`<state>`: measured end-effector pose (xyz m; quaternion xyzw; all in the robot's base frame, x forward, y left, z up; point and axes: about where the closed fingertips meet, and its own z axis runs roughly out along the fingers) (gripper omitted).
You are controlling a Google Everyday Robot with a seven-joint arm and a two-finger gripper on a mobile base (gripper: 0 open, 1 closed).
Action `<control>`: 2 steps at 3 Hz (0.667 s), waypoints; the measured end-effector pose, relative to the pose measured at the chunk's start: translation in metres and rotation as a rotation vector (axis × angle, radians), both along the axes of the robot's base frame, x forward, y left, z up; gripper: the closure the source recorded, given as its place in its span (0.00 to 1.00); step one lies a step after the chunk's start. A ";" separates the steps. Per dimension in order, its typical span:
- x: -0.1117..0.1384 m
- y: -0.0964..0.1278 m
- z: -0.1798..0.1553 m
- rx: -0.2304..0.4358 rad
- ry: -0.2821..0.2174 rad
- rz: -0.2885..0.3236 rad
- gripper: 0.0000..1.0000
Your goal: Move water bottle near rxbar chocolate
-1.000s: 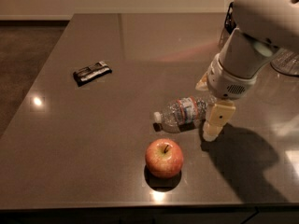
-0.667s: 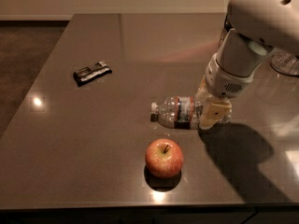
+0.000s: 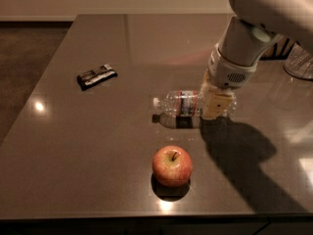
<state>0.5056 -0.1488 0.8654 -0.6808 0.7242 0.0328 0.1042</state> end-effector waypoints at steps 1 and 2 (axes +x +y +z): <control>0.018 0.021 0.016 0.010 -0.026 0.025 1.00; 0.041 0.049 0.024 0.032 -0.031 0.051 1.00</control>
Offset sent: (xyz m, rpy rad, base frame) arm 0.0741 0.0861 0.0347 0.0643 -0.0304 0.0878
